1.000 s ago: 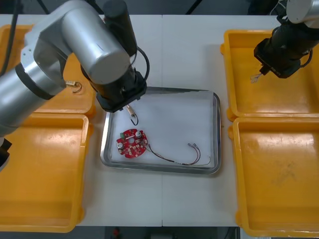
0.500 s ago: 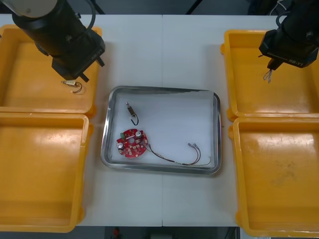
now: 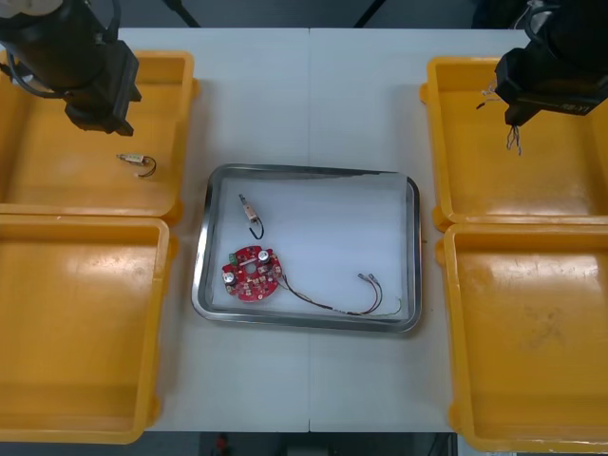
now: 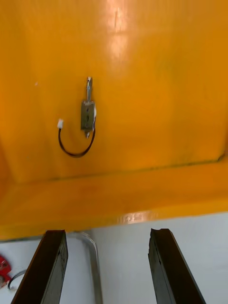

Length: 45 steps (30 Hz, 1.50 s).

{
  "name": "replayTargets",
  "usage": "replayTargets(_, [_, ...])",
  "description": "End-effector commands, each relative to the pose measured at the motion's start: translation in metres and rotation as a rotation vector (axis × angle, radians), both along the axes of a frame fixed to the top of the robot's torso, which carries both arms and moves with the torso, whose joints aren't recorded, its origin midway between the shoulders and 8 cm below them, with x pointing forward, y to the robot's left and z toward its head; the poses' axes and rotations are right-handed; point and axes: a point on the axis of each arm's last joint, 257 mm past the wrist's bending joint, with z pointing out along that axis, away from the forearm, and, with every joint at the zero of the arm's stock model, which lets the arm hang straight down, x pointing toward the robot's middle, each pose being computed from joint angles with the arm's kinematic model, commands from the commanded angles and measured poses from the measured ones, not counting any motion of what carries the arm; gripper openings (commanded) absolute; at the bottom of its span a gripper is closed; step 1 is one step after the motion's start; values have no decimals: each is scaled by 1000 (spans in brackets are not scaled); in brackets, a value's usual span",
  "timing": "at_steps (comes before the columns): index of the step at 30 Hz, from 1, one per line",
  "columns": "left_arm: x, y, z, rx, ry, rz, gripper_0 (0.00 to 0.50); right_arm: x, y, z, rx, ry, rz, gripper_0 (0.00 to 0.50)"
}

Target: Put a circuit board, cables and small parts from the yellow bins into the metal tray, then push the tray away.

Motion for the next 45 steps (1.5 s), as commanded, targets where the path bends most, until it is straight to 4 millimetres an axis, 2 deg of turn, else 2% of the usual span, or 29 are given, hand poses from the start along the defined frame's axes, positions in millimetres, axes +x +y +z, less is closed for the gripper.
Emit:
replayTargets(1, [20, 48, 25, 166, -73, -47, 500, -4, -5, 26, -54, -82, 117, 0])
replayTargets(7, [31, 68, 11, 217, -77, -45, 500, -15, 17, 26, -71, -126, 205, 0])
replayTargets(8, [31, 78, 5, 235, -63, -54, 500, -21, 26, 25, -63, -131, 238, 0])
replayTargets(9, [32, 78, 4, 236, -64, -57, 500, -23, 28, 25, -64, -133, 251, 0])
replayTargets(15, [36, 86, -4, 237, -61, -63, 500, -50, 72, 16, -17, -111, 416, 0])
replayTargets(19, [38, 83, -18, 251, -59, -81, 500, -67, 97, 7, -73, -113, 538, 0])
replayTargets(24, [43, 73, -33, 236, -73, -105, 500, -83, 117, -8, -134, -104, 639, 0])
replayTargets(27, [44, 64, -49, 253, -70, -135, 500, -92, 140, -20, -184, -126, 758, 0])
replayTargets(37, [40, 49, -83, 257, -51, -180, 500, -98, 170, -40, -307, -176, 1139, 0])
replayTargets(45, [41, 37, -107, 282, -45, -222, 500, -87, 188, -66, -406, -226, 1376, 0])
